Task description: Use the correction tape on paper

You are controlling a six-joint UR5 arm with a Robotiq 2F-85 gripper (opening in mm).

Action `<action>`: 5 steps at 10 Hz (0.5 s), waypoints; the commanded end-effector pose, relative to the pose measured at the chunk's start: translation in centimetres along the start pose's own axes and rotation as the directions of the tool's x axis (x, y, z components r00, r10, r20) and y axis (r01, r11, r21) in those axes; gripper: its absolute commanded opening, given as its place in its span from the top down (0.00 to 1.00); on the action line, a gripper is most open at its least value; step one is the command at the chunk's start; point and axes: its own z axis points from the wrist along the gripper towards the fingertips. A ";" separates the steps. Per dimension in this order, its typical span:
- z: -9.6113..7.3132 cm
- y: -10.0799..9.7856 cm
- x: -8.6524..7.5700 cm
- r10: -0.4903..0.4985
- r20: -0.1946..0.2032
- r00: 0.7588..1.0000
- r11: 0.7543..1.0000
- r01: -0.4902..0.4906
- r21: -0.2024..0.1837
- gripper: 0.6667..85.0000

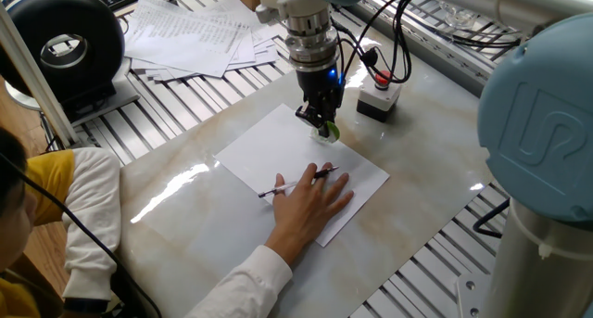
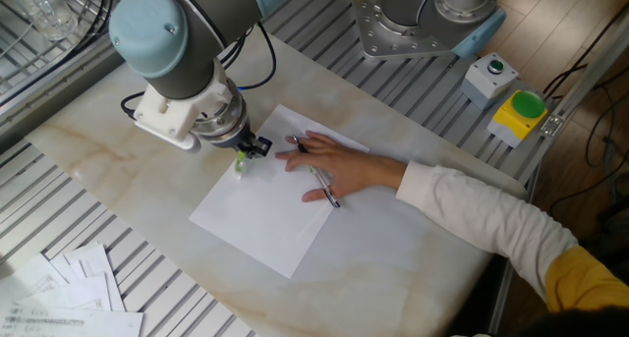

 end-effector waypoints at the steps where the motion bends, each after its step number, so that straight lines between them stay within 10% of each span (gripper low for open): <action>1: -0.4 0.4 -0.1 0.010 0.001 1.000 1.000 -0.010 -0.005 1.00; 5: -2.0 0.7 -1.6 0.008 0.024 1.000 1.000 -0.008 0.016 1.00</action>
